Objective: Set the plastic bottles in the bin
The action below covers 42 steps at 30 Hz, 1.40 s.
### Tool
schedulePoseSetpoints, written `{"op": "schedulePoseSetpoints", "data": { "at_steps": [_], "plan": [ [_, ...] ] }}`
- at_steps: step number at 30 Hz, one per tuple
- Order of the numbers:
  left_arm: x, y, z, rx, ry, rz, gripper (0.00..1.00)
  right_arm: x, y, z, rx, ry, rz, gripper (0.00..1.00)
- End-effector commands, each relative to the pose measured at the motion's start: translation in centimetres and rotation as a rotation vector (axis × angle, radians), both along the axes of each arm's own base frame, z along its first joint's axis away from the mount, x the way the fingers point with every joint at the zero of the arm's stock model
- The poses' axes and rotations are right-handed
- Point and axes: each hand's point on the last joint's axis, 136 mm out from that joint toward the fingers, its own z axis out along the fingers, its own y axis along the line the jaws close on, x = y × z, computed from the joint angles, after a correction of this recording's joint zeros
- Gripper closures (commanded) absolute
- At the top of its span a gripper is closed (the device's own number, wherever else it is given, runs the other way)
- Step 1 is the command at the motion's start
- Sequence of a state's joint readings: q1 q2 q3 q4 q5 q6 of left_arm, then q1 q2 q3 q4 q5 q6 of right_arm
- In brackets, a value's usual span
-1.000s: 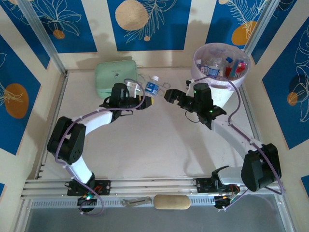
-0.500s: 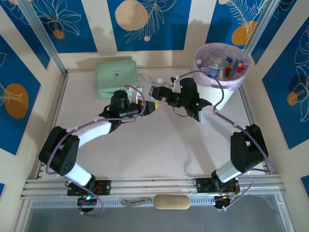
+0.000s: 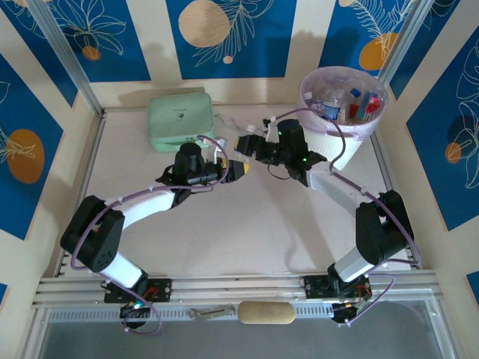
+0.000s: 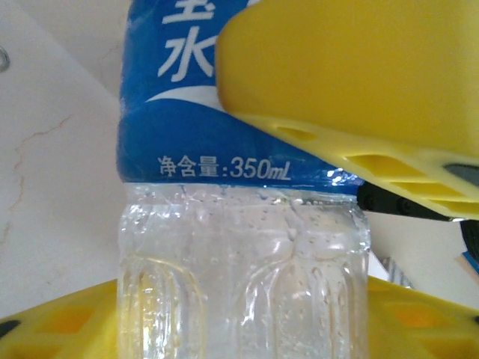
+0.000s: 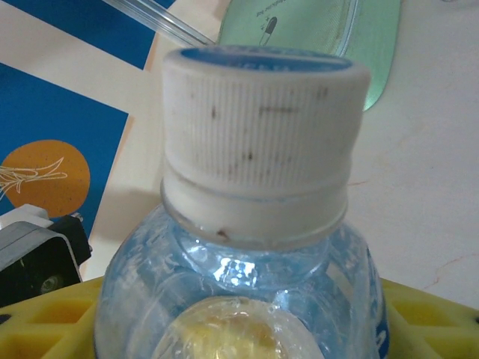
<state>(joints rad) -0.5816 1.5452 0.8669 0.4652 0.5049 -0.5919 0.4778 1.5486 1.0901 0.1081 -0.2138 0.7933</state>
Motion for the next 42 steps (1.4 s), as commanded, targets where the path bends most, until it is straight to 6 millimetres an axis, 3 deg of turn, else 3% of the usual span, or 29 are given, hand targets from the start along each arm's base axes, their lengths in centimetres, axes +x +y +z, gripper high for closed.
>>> {"op": "schedulePoseSetpoints", "data": {
  "at_steps": [1,2,3,9,14,19,26,30,33,42],
  "plan": [
    [-0.4,-0.2,2.2,-0.031,-0.06,0.003,0.14,-0.4,0.1,1.4,0.007,-0.043,0.022,0.37],
    [-0.3,0.2,2.4,-0.03,-0.068,0.019,0.02,-0.3,-0.2,1.5,0.0,-0.049,0.012,0.37],
    [-0.3,0.6,2.5,-0.029,-0.076,0.038,0.0,-0.2,-0.6,1.7,-0.005,-0.056,0.003,0.37],
    [1.1,5.7,3.1,-0.028,-0.093,0.235,0.01,0.3,-3.9,4.8,-0.056,-0.15,-0.05,0.38],
    [2.6,11.3,1.2,0.036,-0.035,0.462,0.01,0.5,-8.0,10.5,-0.111,-0.31,-0.131,0.37],
    [3.0,15.1,-1.0,0.078,0.026,0.621,0.01,0.3,-12.2,16.7,-0.145,-0.469,-0.224,0.38],
    [2.7,16.4,-2.9,0.078,0.08,0.691,0.01,0.6,-17.4,22.9,-0.255,-0.648,-0.376,0.38],
    [2.5,16.3,-3.5,0.073,0.096,0.687,0.01,1.1,-20.5,25.2,-0.361,-0.724,-0.488,0.37],
    [2.4,16.1,-3.7,0.071,0.103,0.674,0.01,1.7,-23.1,25.7,-0.443,-0.743,-0.577,0.38],
    [2.3,15.8,-3.8,0.066,0.112,0.658,0.01,4.1,-30.2,24.0,-0.548,-0.661,-0.752,0.37]
  ]
}}
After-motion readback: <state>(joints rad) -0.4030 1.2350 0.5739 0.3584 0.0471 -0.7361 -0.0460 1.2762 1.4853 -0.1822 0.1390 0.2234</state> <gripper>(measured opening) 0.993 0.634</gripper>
